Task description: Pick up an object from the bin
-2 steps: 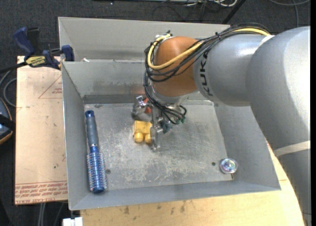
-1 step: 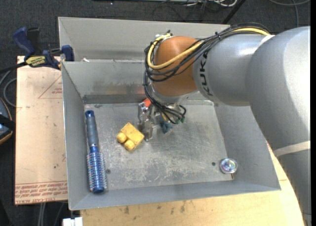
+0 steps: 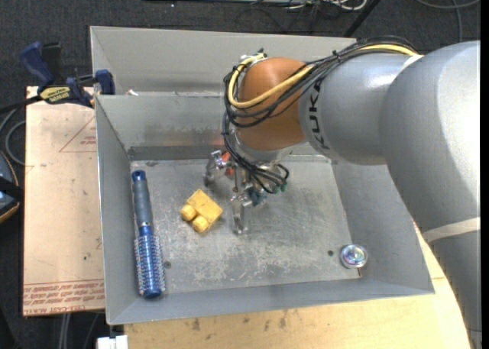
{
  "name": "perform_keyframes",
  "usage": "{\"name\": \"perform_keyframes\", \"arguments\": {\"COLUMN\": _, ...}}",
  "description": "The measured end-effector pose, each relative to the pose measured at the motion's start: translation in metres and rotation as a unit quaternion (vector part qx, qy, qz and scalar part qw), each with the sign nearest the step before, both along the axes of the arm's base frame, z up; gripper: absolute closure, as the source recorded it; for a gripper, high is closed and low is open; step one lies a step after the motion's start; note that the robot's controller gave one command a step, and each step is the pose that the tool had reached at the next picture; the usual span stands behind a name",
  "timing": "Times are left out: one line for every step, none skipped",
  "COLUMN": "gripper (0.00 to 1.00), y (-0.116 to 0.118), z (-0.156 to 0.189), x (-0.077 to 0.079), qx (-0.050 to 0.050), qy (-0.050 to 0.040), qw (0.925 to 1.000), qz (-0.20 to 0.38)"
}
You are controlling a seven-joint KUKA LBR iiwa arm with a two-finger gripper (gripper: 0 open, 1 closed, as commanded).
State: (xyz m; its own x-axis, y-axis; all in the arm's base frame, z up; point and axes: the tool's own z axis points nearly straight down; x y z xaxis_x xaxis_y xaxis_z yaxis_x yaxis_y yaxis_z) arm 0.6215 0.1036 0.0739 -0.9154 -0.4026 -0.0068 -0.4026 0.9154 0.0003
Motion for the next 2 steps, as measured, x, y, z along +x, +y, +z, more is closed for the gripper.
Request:
{"name": "perform_keyframes", "arguments": {"gripper": 0.0, "y": 0.068, "z": 0.006, "x": -0.034, "qx": 0.0, "qy": 0.0019, "qw": 0.9941, "qz": 0.108}}
{"name": "perform_keyframes", "arguments": {"gripper": 0.0, "y": 0.044, "z": 0.001, "x": -0.022, "qx": 0.002, "qy": -0.0051, "qw": 0.9748, "qz": 0.223}}
